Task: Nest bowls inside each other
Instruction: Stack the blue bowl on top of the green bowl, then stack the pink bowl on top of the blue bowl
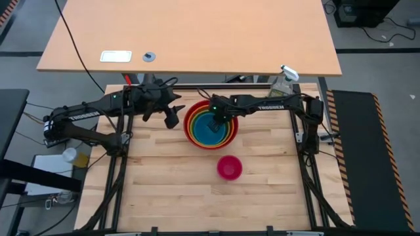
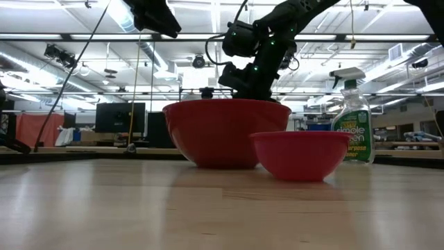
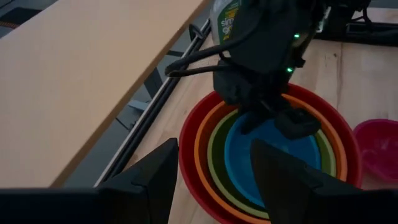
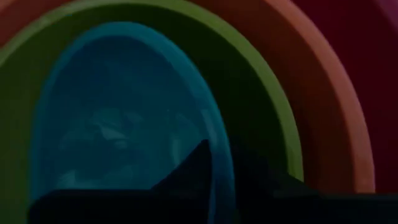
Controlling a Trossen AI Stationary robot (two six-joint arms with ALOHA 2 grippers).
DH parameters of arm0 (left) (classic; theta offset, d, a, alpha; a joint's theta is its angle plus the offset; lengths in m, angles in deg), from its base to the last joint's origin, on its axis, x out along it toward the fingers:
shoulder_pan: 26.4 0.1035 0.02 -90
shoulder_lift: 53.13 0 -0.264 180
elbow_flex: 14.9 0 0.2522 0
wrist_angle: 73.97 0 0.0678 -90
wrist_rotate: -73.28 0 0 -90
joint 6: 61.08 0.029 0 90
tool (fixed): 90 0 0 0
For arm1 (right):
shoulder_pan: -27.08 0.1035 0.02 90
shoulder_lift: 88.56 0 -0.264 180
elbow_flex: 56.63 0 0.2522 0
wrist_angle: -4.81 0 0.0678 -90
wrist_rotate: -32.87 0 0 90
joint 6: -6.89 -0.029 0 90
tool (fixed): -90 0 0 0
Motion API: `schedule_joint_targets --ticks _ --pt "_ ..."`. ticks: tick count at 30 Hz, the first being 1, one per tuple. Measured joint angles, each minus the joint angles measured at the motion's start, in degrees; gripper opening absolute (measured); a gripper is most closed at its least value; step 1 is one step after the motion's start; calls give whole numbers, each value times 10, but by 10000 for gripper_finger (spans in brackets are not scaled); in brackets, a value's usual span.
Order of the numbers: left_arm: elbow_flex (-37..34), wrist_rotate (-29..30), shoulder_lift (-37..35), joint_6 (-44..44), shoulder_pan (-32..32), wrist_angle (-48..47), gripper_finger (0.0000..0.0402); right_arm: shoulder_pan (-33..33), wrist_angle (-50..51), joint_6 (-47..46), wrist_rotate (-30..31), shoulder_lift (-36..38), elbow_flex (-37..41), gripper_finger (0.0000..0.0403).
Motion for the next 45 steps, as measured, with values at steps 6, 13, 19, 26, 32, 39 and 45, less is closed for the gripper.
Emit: schedule_joint_targets --ticks 6,13,19,26,32,39,45 --pt "0 -1 0 1 -14 -1 203 -11 9 19 -63 0 0 157" --pt "0 -1 -16 48 -45 32 203 -27 22 4 -85 37 0 263" --pt "-9 -9 -21 66 -57 50 203 -45 52 4 -47 92 0 296" --pt "-176 -27 -94 -17 -57 197 203 -59 133 -34 -56 162 0 290" --pt "-274 -26 -171 -146 -69 225 203 8 163 -86 -56 243 13 278" --pt "-302 -24 -253 -171 -82 261 203 147 122 -176 31 296 80 260" --pt "-302 -23 -275 -176 -83 257 203 220 122 -246 75 264 93 247"
